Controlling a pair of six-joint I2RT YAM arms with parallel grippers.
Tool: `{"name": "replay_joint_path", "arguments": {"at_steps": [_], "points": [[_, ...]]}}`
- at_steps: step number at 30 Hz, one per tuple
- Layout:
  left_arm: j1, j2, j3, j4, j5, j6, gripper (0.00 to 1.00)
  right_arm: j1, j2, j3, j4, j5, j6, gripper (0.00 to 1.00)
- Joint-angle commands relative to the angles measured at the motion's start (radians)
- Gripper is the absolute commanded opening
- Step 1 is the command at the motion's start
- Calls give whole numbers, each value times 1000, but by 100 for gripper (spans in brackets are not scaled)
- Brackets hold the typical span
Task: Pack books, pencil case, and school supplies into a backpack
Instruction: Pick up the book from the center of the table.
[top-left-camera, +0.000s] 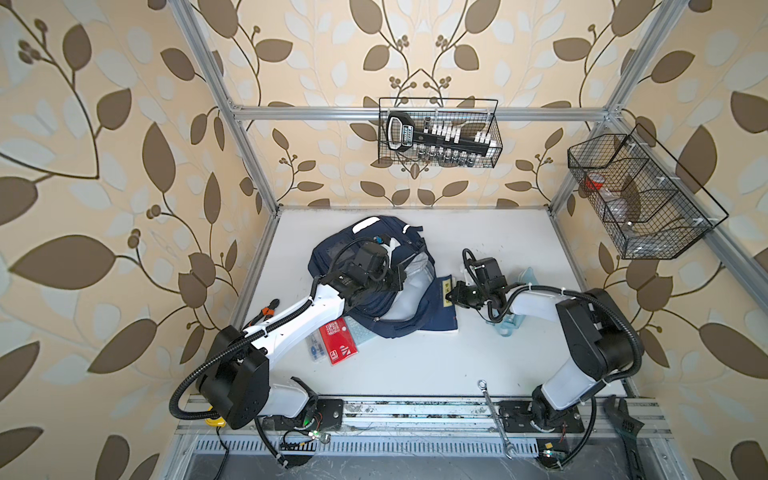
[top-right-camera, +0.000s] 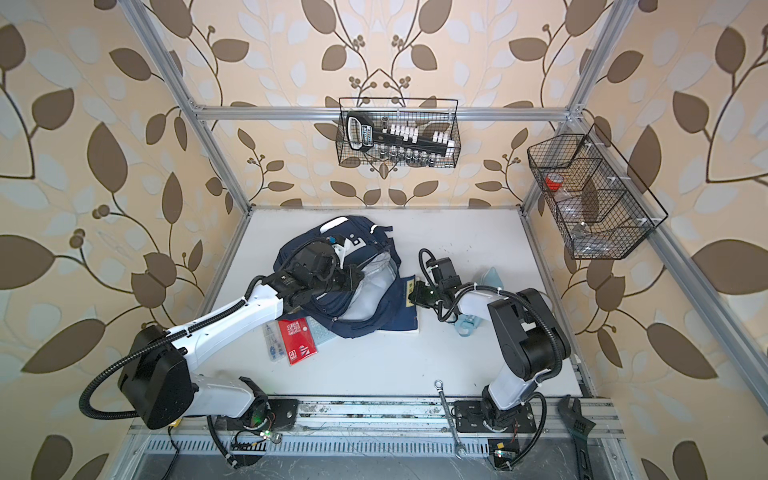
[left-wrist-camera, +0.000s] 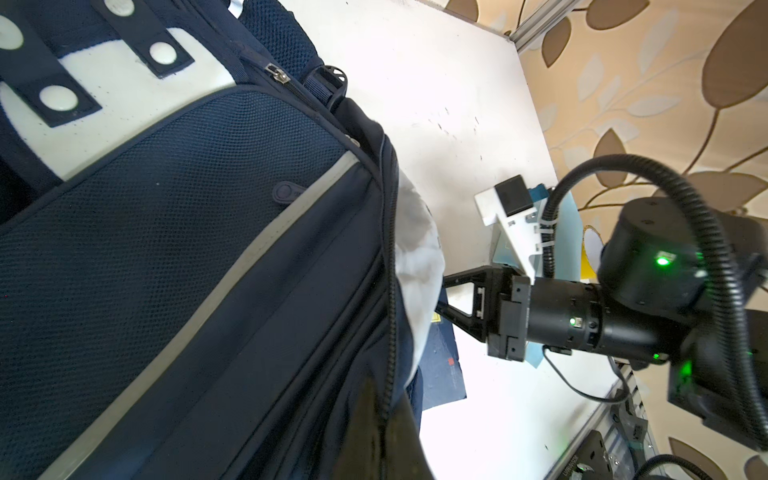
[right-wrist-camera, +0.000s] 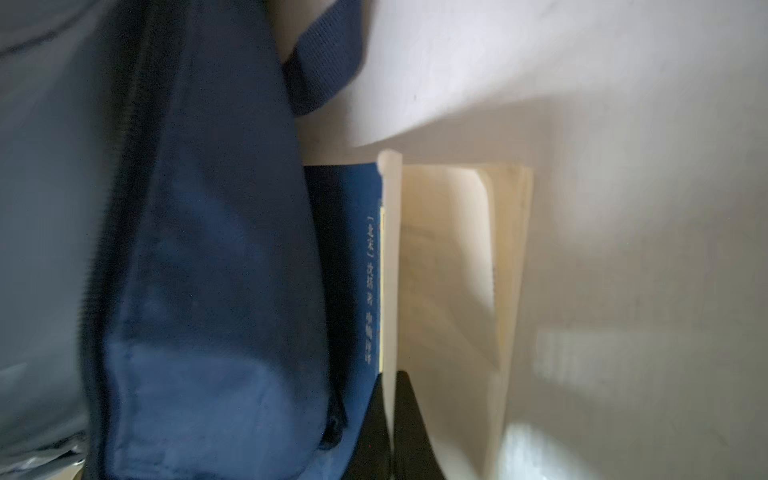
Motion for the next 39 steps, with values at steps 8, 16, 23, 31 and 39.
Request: {"name": "replay_joint_path", "arguments": {"at_steps": [8,16,23,31,39], "points": [[13,-85,39,23,-103,21,0,-27,-199,21,-125,61,-34,0],[14,-81,40,5,-157,22,0,-30,-280,57,-172,40,-36,0],[16,-66,25,21,-167,15,0,-27,-358,114,-231,17,-37,0],[16,-39,23,49,-139,2,0,42,-373,165,-237,0,-18,0],[15,-27,16,69,-138,-15,0,79,-371,163,-161,-69,50,0]]}}
